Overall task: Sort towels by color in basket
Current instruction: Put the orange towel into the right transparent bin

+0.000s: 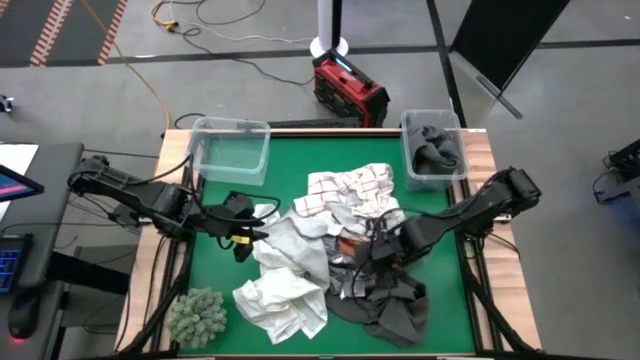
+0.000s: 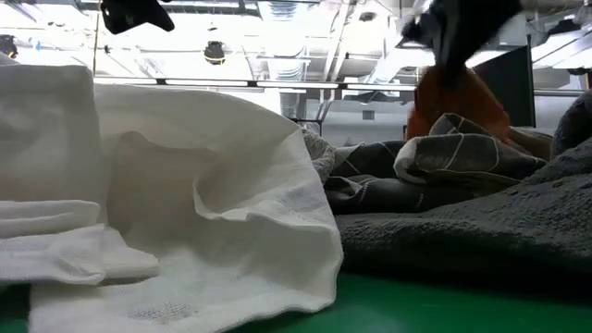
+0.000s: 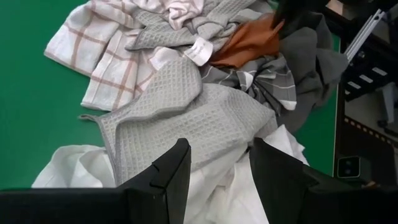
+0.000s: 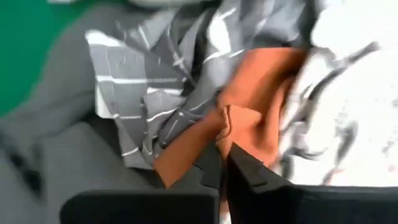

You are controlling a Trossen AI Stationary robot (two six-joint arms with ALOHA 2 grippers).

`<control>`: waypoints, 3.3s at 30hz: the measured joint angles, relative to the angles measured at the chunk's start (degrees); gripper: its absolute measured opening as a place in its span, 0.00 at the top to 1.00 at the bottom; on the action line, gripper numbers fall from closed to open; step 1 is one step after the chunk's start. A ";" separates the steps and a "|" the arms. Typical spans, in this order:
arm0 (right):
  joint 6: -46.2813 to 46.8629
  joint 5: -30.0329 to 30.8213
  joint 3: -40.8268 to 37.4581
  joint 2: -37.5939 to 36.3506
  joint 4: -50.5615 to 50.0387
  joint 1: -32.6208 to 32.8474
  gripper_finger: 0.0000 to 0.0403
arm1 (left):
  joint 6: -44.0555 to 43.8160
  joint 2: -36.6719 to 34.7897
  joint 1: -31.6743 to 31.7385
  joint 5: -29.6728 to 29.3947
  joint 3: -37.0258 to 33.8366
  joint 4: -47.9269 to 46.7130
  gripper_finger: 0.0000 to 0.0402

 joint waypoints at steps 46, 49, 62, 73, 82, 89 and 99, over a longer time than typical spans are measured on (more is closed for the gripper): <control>-6.96 54.84 40.78 -10.68 -33.95 -29.73 0.95 | 0.25 0.00 0.02 -10.05 -0.02 7.06 0.61; -5.36 49.77 34.53 -10.44 -33.66 -33.80 0.95 | 0.26 0.00 0.02 -10.05 -0.02 7.11 0.61; 6.80 45.01 19.61 -18.08 -34.24 -48.07 0.95 | 0.51 -1.54 -0.02 -9.96 -0.02 7.48 0.61; 5.73 33.50 6.54 -22.67 -33.45 -56.06 0.95 | 0.65 -3.02 -0.15 -10.48 -0.02 8.21 0.61; 12.63 35.00 -8.19 -22.84 -32.41 -58.53 0.94 | 1.26 -2.84 -0.15 -10.90 -0.02 8.35 0.61; 3.89 31.21 -15.60 -20.12 -24.46 -56.29 0.92 | 1.13 -2.84 -0.15 -10.88 -0.02 8.35 0.61; -5.32 21.54 -16.83 -15.04 -13.97 -58.18 0.87 | -0.01 -2.84 -0.15 -10.88 -0.02 8.33 0.61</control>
